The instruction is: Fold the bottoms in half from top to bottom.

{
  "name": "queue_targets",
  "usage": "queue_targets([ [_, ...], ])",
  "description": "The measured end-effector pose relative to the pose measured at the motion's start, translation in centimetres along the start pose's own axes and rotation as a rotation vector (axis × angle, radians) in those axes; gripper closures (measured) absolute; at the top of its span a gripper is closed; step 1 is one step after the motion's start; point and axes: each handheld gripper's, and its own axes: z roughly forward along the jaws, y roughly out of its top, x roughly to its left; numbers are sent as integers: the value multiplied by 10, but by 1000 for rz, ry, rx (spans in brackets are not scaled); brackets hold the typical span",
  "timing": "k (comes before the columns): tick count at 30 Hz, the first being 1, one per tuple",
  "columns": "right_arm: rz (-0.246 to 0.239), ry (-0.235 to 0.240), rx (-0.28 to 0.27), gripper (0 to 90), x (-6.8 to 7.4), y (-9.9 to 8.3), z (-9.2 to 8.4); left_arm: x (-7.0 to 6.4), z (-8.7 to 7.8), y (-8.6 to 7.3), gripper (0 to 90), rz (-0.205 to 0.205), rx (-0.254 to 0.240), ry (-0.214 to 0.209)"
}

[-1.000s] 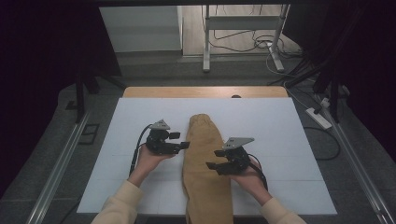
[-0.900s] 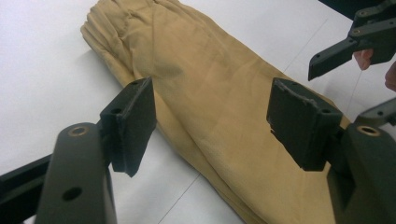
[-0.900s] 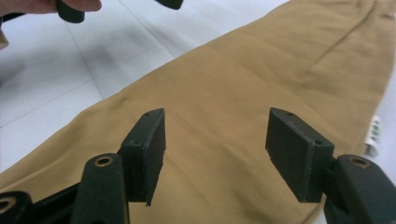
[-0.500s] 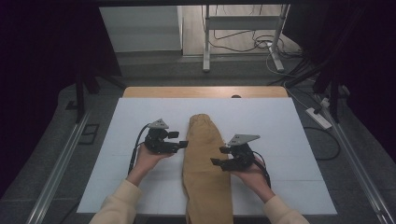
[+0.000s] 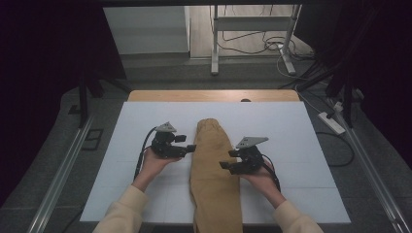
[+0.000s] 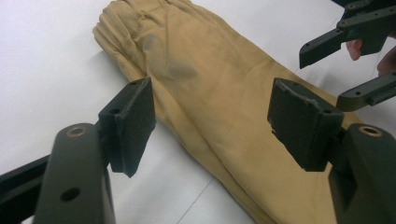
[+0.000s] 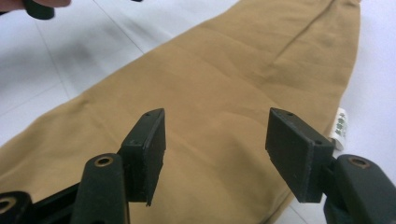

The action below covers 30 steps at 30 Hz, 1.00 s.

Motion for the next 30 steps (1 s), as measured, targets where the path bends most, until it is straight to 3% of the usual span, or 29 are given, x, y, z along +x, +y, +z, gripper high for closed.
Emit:
queue_targets([
  [11,23,-12,-9,389,-17,7,11,8,9,4,307,-14,21,31],
  [14,19,-29,14,388,-23,11,17,11,15,7,302,-19,27,35],
  [19,54,-40,10,391,-35,16,22,15,25,10,291,-24,56,38],
  [30,82,-77,16,394,-52,37,34,27,36,29,288,-49,47,54],
])
